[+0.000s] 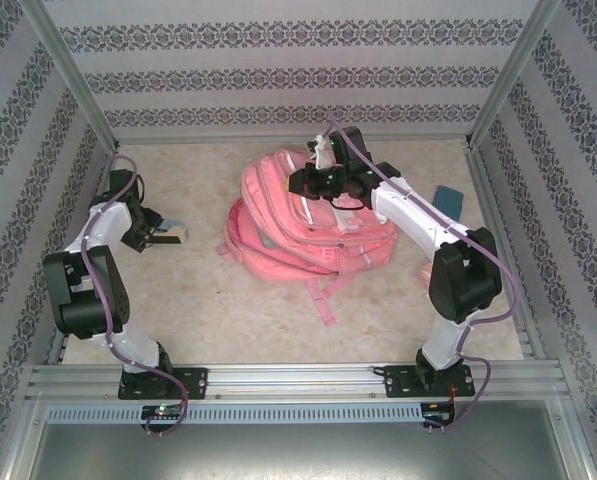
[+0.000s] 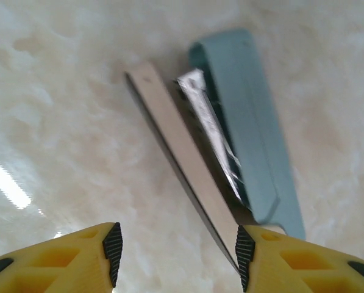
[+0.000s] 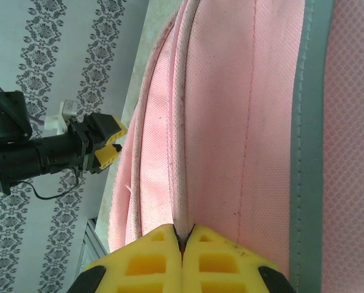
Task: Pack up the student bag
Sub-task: Pick up the loose stationery from the middle-left of the table.
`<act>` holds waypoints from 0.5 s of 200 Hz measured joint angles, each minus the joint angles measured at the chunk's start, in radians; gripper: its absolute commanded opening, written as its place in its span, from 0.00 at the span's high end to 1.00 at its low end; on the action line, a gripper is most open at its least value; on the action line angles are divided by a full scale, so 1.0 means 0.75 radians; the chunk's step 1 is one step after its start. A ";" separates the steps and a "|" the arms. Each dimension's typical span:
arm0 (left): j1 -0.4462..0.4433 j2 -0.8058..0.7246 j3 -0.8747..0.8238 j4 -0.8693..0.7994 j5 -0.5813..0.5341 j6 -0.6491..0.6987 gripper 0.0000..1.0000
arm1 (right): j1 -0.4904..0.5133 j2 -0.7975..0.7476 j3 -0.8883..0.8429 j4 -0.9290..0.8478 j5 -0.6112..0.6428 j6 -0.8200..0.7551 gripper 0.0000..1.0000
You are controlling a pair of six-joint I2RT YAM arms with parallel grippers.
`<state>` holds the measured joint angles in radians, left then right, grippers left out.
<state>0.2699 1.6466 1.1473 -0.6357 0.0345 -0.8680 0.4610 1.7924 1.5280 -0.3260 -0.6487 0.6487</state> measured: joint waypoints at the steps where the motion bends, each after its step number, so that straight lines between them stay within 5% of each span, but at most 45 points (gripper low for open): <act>1: 0.004 0.002 -0.002 0.002 0.002 -0.004 0.46 | 0.000 0.000 0.000 0.001 0.000 0.000 1.00; 100: 0.048 0.124 -0.038 0.188 0.060 -0.077 0.49 | 0.000 0.000 0.000 0.003 0.000 0.000 0.99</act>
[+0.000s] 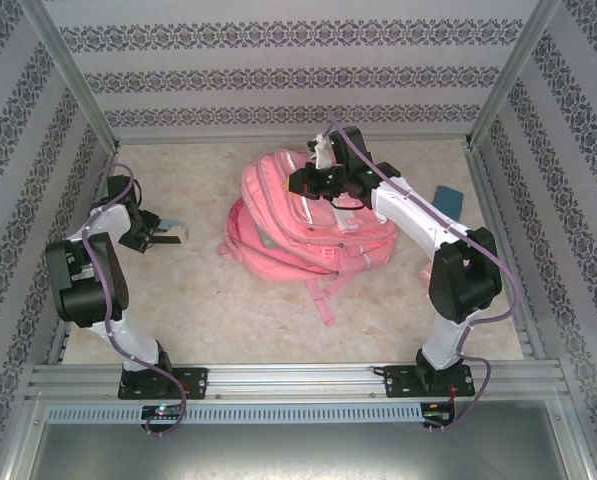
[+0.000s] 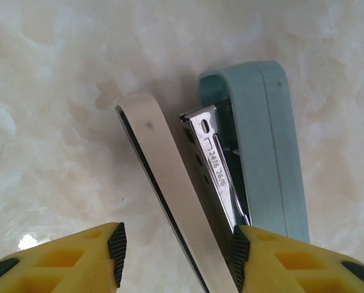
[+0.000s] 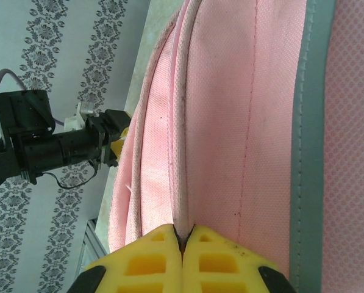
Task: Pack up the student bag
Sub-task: Pick up the loose stationery from the middle-left of the table.
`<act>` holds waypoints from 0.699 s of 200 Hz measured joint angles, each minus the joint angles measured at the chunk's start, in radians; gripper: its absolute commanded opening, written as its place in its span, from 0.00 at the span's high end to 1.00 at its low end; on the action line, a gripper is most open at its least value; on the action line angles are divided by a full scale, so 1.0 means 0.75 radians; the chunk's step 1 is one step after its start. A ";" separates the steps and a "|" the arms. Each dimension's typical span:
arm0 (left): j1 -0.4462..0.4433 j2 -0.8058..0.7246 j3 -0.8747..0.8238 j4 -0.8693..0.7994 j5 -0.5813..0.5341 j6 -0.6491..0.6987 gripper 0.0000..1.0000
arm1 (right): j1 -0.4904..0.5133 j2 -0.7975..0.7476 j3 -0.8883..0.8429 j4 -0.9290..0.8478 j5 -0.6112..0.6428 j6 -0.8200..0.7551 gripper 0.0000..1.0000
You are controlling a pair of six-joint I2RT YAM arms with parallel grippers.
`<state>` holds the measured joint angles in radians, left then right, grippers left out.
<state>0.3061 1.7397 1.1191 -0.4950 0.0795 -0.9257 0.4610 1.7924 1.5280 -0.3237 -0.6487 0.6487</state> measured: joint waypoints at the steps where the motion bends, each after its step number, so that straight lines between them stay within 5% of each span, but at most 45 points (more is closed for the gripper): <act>1: 0.001 0.003 0.000 0.002 -0.001 0.000 0.49 | 0.000 0.000 0.000 0.000 -0.001 0.000 0.99; 106: 0.014 0.041 -0.015 0.050 0.020 -0.003 0.82 | 0.000 0.001 0.001 -0.001 -0.002 0.000 0.99; 140: 0.012 -0.025 -0.040 -0.001 0.030 0.003 0.84 | 0.000 0.006 0.007 -0.001 -0.006 0.001 0.99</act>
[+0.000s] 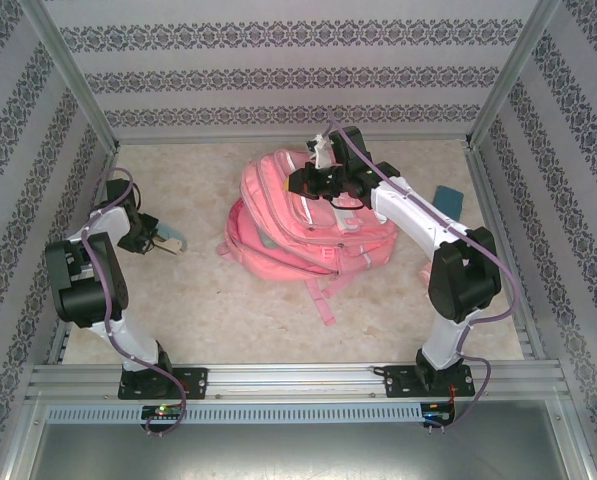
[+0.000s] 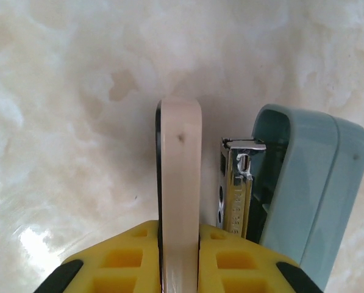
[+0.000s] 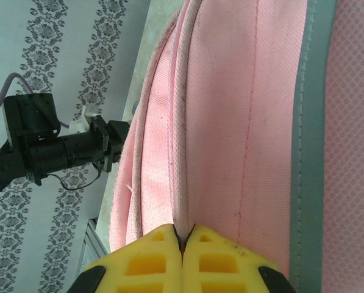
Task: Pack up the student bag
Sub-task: Pick up the loose stationery from the middle-left of the table.
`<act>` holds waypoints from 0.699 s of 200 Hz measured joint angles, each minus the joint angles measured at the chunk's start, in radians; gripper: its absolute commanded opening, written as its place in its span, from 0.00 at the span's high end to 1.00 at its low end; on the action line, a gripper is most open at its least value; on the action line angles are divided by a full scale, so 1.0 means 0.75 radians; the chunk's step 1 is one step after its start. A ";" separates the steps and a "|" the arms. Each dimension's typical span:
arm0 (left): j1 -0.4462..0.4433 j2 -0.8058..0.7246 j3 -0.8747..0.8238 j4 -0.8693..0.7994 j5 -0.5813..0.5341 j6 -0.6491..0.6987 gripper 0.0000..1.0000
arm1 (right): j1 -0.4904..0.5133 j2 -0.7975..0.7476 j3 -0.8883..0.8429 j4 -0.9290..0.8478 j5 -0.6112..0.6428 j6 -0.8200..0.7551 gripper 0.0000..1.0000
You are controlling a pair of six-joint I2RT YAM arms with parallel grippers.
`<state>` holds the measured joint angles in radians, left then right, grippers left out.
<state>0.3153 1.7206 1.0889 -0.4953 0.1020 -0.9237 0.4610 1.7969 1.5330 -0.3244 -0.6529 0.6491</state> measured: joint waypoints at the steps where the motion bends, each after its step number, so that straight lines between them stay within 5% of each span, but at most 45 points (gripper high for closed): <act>1: 0.000 -0.004 0.000 -0.004 0.000 0.000 0.84 | 0.000 0.001 0.001 0.000 0.000 0.000 0.99; 46: -0.090 -0.165 -0.001 -0.068 0.026 0.027 0.95 | -0.019 0.003 0.014 0.000 -0.014 0.005 0.99; 140: -0.642 -0.222 0.141 -0.048 0.179 0.102 0.94 | -0.048 -0.015 0.016 0.000 -0.038 0.010 0.99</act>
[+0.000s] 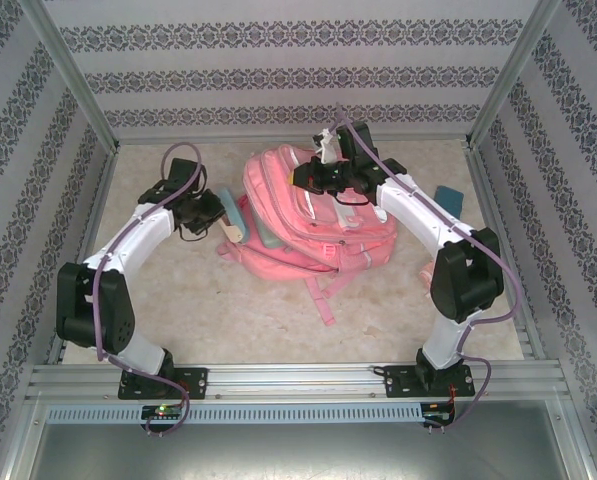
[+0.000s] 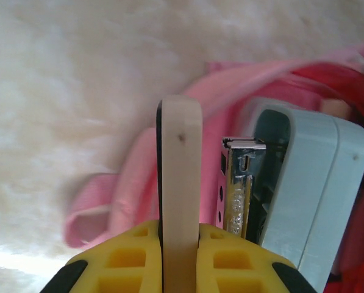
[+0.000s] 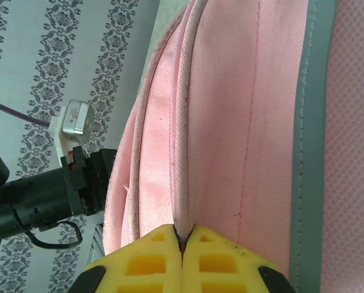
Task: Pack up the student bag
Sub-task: Place the loose stationery in the student bag.
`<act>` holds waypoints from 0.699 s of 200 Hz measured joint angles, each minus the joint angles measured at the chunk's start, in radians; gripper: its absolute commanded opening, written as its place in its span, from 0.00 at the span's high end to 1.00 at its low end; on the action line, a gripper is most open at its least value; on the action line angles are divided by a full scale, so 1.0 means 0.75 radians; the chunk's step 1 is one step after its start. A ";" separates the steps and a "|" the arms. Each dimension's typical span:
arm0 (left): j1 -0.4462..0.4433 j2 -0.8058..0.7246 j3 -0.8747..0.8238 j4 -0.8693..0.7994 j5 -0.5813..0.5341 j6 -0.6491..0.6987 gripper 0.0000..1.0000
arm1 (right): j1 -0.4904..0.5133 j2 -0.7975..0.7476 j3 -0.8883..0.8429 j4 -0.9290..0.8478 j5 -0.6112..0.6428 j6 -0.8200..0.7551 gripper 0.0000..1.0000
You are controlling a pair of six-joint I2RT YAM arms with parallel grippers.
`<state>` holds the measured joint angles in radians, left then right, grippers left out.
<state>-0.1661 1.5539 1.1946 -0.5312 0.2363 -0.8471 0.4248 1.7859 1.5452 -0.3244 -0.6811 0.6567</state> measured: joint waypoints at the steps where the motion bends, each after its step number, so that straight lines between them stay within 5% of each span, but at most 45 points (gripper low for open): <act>1: -0.002 0.001 0.002 0.001 0.001 0.002 0.94 | 0.001 -0.001 -0.001 0.000 0.000 0.000 0.99; 61: -0.073 0.199 0.049 0.055 0.106 0.082 0.96 | -0.004 -0.026 -0.019 0.001 0.005 0.001 0.99; 140: -0.074 0.251 0.049 -0.060 -0.009 0.142 0.99 | -0.002 -0.034 -0.021 0.001 0.009 0.001 0.99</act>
<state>-0.2218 1.7420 1.2312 -0.5758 0.2298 -0.7403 0.4232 1.7603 1.5291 -0.3237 -0.6746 0.6571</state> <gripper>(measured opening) 0.145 0.041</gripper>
